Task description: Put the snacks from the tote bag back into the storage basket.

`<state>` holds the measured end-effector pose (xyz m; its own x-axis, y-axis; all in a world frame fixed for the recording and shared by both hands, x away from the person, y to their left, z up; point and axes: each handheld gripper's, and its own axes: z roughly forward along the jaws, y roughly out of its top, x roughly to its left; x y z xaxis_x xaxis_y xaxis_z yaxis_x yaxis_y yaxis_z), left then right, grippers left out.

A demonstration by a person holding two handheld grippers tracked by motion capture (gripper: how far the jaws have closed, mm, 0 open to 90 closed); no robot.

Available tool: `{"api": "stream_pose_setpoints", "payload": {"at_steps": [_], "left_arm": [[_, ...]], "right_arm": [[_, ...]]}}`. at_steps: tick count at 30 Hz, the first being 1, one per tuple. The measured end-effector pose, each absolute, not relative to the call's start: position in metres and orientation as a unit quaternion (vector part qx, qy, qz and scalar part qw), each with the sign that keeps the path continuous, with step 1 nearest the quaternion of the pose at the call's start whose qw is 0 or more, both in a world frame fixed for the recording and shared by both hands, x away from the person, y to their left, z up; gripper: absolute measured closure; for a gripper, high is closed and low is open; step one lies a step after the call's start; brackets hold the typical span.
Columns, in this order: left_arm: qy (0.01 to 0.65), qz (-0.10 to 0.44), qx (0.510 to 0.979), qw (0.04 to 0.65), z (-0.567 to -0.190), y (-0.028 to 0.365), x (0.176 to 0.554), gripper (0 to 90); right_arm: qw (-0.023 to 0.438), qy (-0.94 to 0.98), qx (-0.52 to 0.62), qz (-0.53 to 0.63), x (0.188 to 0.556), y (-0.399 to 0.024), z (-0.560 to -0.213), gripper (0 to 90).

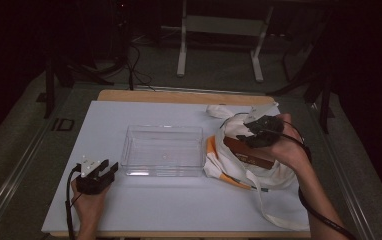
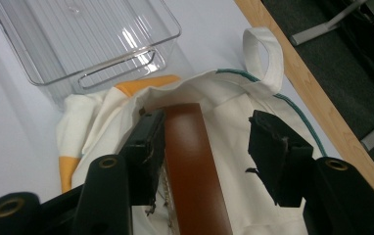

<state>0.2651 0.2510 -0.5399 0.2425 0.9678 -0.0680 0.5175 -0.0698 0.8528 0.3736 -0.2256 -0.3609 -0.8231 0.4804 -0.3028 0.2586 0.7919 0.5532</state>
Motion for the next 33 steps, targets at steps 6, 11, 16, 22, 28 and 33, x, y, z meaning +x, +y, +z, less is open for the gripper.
{"api": "stream_pose_setpoints", "payload": {"at_steps": [6,11,16,22,28,33], "left_arm": [[0.548,0.279,0.677,0.404,-0.54,0.251,0.265,58.8],[0.547,0.279,0.678,0.405,-0.54,0.251,0.265,58.8],[0.547,0.279,0.677,0.404,-0.54,0.251,0.265,58.8],[0.548,0.279,0.677,0.405,-0.54,0.251,0.265,58.8],[0.548,0.279,0.677,0.406,-0.54,0.251,0.265,58.8],[0.548,0.279,0.677,0.405,-0.54,0.251,0.265,58.8]], "right_arm": [[0.222,0.921,0.205,0.245,0.376,-0.228,-0.363,46.5],[0.22,0.922,0.211,0.241,0.378,-0.231,-0.365,45.3],[0.213,0.925,0.211,0.234,0.38,-0.233,-0.369,44.3],[0.211,0.926,0.217,0.228,0.382,-0.238,-0.372,43.3],[0.207,0.927,0.223,0.22,0.384,-0.245,-0.375,42.7],[0.202,0.927,0.229,0.219,0.386,-0.249,-0.376,41.1]]}}
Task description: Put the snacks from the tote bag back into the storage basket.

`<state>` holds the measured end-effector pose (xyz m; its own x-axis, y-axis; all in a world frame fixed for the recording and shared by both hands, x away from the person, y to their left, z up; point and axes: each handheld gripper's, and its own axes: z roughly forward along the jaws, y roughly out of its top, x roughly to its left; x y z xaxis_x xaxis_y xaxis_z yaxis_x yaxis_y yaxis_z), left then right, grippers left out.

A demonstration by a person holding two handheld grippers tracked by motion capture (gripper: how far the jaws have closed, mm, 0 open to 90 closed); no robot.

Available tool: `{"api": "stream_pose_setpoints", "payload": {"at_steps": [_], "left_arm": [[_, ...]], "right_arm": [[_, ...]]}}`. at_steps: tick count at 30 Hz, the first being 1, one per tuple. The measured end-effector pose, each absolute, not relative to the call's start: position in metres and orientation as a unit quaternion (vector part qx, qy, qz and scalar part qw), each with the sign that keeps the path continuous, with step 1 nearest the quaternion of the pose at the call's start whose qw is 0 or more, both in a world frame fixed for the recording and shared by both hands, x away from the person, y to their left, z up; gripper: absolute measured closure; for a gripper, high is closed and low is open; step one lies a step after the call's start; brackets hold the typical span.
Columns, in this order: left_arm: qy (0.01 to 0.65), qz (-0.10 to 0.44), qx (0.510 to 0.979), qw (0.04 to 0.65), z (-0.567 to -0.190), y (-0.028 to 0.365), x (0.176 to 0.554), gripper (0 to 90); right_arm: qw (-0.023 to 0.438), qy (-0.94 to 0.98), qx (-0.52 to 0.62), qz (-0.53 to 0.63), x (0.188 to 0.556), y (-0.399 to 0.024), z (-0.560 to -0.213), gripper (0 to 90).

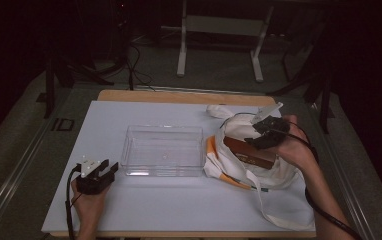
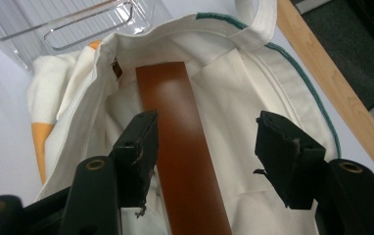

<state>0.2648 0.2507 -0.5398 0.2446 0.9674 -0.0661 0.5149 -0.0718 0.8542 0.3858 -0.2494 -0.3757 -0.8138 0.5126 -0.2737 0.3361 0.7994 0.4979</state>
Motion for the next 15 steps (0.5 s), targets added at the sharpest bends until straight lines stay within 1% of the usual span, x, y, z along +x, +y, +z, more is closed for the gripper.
{"api": "stream_pose_setpoints", "payload": {"at_steps": [15], "left_arm": [[0.548,0.279,0.676,0.406,-0.5398,0.2509,0.2649,58.7]], "right_arm": [[0.193,0.931,0.233,0.203,0.3891,-0.2592,-0.3838,39.7]]}}
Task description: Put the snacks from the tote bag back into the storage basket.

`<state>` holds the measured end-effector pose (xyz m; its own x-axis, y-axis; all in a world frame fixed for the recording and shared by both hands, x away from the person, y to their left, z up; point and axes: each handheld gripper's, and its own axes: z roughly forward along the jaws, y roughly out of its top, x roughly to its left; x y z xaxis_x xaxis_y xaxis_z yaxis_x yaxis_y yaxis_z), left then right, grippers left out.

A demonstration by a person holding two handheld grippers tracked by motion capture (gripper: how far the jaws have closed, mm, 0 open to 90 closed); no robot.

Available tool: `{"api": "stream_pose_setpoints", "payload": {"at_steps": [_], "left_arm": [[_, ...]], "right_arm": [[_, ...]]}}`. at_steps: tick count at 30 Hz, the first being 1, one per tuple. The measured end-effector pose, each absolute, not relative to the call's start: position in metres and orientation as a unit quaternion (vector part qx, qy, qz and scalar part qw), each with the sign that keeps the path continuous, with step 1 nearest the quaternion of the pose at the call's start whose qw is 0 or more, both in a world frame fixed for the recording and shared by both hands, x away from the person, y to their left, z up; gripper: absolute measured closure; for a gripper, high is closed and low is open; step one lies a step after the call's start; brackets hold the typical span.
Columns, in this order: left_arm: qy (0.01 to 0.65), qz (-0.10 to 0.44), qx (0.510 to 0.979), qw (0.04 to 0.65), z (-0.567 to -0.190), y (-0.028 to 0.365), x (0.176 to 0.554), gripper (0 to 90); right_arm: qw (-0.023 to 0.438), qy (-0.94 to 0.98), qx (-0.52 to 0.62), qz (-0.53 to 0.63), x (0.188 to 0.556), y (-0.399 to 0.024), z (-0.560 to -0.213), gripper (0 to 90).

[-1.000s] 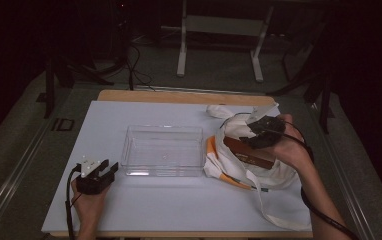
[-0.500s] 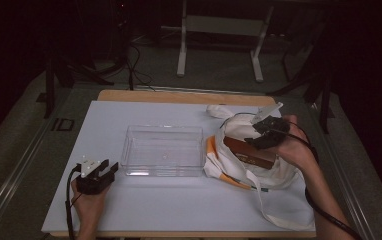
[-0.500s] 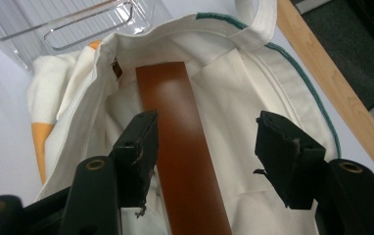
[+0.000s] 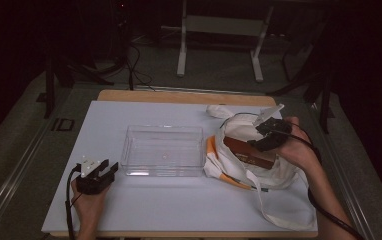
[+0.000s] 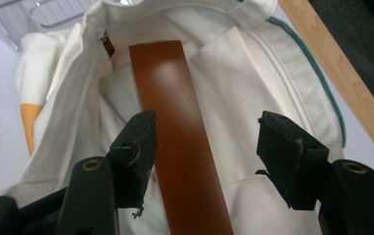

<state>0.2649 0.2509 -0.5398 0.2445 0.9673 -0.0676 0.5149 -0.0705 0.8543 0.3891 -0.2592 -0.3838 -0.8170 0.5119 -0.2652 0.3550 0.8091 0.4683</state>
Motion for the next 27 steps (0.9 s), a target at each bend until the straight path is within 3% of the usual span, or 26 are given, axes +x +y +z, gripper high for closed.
{"api": "stream_pose_setpoints", "payload": {"at_steps": [27], "left_arm": [[0.548,0.277,0.677,0.405,-0.54,0.251,0.265,58.6]], "right_arm": [[0.149,0.941,0.263,0.155,0.401,-0.277,-0.412,37.2]]}}
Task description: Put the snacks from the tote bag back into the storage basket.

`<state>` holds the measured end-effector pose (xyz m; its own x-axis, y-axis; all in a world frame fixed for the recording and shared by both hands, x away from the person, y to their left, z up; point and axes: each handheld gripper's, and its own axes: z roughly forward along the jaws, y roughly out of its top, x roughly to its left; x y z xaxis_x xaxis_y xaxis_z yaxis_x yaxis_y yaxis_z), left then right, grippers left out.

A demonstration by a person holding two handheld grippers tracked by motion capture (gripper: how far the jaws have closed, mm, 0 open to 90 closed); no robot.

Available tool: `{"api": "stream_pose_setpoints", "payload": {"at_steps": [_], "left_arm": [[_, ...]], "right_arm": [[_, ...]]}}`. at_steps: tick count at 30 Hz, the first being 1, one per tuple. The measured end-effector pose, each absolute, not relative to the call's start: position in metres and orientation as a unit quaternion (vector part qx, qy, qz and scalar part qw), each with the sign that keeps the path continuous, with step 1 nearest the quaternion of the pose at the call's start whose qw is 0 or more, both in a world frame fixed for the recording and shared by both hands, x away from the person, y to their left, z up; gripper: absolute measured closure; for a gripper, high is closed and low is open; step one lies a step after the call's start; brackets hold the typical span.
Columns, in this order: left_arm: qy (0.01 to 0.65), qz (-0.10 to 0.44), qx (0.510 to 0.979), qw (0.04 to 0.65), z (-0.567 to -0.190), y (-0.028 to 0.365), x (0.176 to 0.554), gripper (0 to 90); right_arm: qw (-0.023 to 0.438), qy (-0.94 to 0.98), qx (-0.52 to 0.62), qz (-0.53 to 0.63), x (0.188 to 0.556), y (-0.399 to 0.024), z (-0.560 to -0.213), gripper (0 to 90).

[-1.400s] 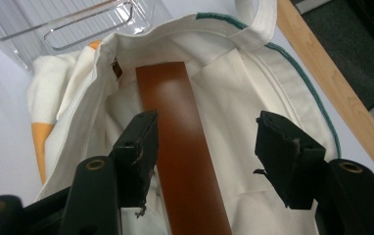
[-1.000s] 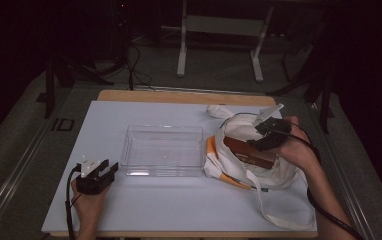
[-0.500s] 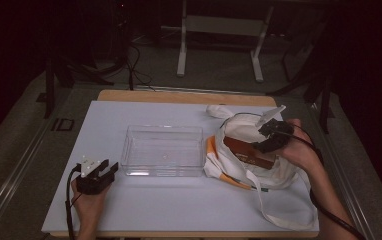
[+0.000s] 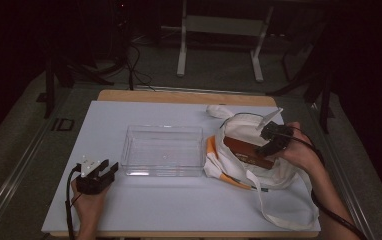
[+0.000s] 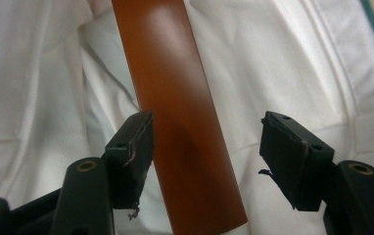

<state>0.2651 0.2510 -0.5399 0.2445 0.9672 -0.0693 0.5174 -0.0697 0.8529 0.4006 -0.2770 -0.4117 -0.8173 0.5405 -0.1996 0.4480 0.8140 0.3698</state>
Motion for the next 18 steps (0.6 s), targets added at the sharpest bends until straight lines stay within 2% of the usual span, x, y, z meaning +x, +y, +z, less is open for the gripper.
{"api": "stream_pose_setpoints", "payload": {"at_steps": [18], "left_arm": [[0.548,0.277,0.678,0.405,-0.54,0.251,0.265,58.6]], "right_arm": [[0.122,0.947,0.266,0.133,0.405,-0.283,-0.427,36.8]]}}
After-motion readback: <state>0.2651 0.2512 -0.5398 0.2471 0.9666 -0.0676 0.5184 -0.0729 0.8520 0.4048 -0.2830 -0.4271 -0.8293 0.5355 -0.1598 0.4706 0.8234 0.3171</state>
